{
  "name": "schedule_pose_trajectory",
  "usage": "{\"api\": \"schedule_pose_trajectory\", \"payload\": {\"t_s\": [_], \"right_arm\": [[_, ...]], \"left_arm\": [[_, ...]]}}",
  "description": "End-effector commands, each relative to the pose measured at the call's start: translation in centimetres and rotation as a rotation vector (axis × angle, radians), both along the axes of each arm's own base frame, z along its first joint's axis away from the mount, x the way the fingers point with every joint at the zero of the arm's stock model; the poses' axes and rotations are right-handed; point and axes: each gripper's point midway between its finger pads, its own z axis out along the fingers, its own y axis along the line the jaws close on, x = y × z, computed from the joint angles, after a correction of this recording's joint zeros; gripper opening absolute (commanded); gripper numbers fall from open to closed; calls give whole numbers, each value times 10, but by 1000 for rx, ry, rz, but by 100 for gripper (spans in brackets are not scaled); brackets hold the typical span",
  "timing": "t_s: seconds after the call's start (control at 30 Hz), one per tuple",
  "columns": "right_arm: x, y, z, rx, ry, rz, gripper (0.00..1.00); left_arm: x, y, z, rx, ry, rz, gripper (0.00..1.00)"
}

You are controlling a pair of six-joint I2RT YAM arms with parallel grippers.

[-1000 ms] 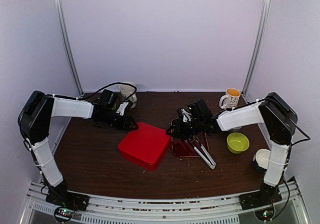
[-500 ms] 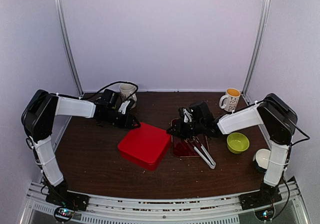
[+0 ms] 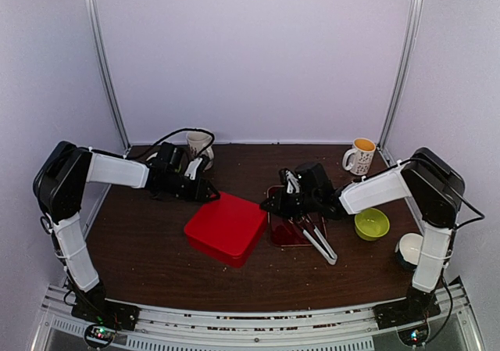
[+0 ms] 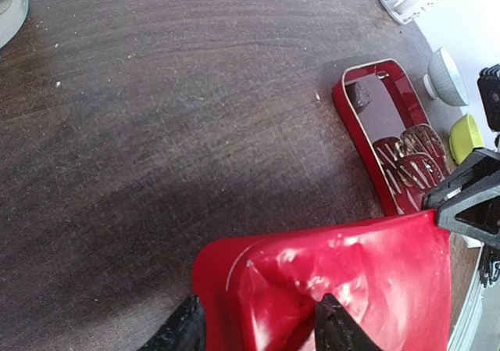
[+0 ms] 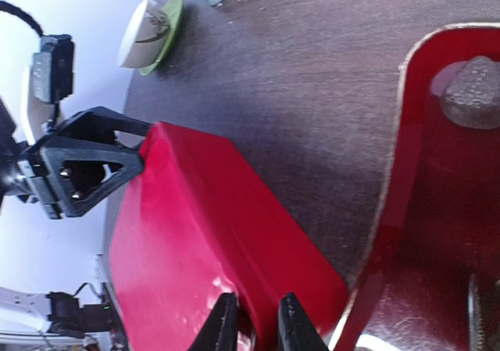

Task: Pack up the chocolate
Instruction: Press the box lid onto the packing box.

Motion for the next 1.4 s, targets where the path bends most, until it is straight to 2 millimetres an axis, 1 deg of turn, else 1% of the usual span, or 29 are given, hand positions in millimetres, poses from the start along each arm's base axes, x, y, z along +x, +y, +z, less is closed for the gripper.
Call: {"api": "schedule_pose_trajectory", "payload": {"t_s": [0.0, 0.03, 0.07, 0.17, 0.23, 0.3, 0.37, 0.43, 0.47, 0.53, 0.6, 0.63, 0.67, 0.7, 0.73, 0.77, 0.8, 0.87, 0.93, 1.0, 1.03, 1.07, 1.17, 1.2, 1.23, 1.27, 1.3, 1.33, 1.37], "right_arm": [[-65, -34, -88, -335, 198, 78, 24], [-56, -32, -72, -329, 142, 72, 29], [-48, -30, -60, -333, 95, 69, 31], [-21, -23, -15, -355, -56, 52, 32], [-6, -20, 16, -372, -151, 43, 36], [3, -22, 42, -401, -233, 37, 40], [6, -24, 66, -400, -306, 35, 43], [2, -20, 83, -359, -348, 59, 40], [-1, -17, 89, -325, -359, 78, 35], [-10, -7, 97, -246, -379, 125, 21], [-19, 3, 99, -165, -373, 166, 2], [-20, 6, 95, -141, -364, 168, 0], [-22, 9, 91, -113, -347, 179, 0], [-23, 12, 84, -94, -331, 185, 0], [-24, 14, 77, -84, -314, 185, 0], [-22, 13, 66, -84, -292, 170, 0], [-20, 11, 53, -90, -266, 156, 0], [-17, 6, 28, -112, -222, 129, 0], [-16, 0, 6, -158, -187, 105, 0], [-18, -3, -6, -178, -162, 104, 0], [-19, -2, -3, -170, -167, 110, 0], [-20, 0, 6, -157, -181, 114, 0], [-25, 5, 42, -116, -262, 136, 0], [-29, 7, 53, -98, -288, 144, 0], [-34, 9, 61, -75, -305, 155, 0], [-38, 11, 64, -51, -314, 166, 0], [-42, 11, 61, -39, -311, 175, 0], [-43, 11, 53, -46, -297, 176, 0], [-43, 9, 37, -75, -271, 170, 0]], "left_arm": [[-24, 22, -51, 127, 135, 32, 49], [-22, 22, -48, 128, 126, 39, 49], [-20, 23, -44, 129, 113, 43, 49], [-14, 23, -30, 134, 77, 51, 49], [-9, 23, -22, 140, 58, 56, 49], [-5, 24, -13, 145, 37, 64, 49], [-1, 24, -3, 144, 16, 69, 49], [2, 24, 11, 136, -12, 73, 50], [4, 24, 18, 131, -29, 74, 50], [4, 22, 39, 107, -66, 70, 50], [2, 21, 54, 81, -88, 68, 50], [0, 19, 61, 60, -96, 59, 46], [-3, 16, 66, 35, -101, 43, 40], [-6, 13, 70, 13, -100, 32, 32], [-9, 12, 72, -5, -98, 23, 23], [-13, 10, 73, -20, -94, 13, 10], [-15, 9, 73, -29, -92, 6, 0], [-19, 9, 69, -37, -78, 2, 0], [-23, 10, 57, -30, -56, 1, 0], [-27, 12, 43, -29, -36, 2, 0], [-29, 12, 35, -29, -24, 4, 0], [-31, 12, 25, -28, -7, 6, 0], [-36, 15, -5, -5, 58, 13, 0], [-37, 15, -9, -1, 68, 13, 0], [-38, 15, -9, -1, 72, 10, 0], [-37, 14, -4, -5, 67, 10, 0], [-36, 15, 4, -8, 53, 10, 0], [-35, 16, 12, -7, 36, 14, 0], [-34, 17, 22, -4, 15, 21, 0]]}}
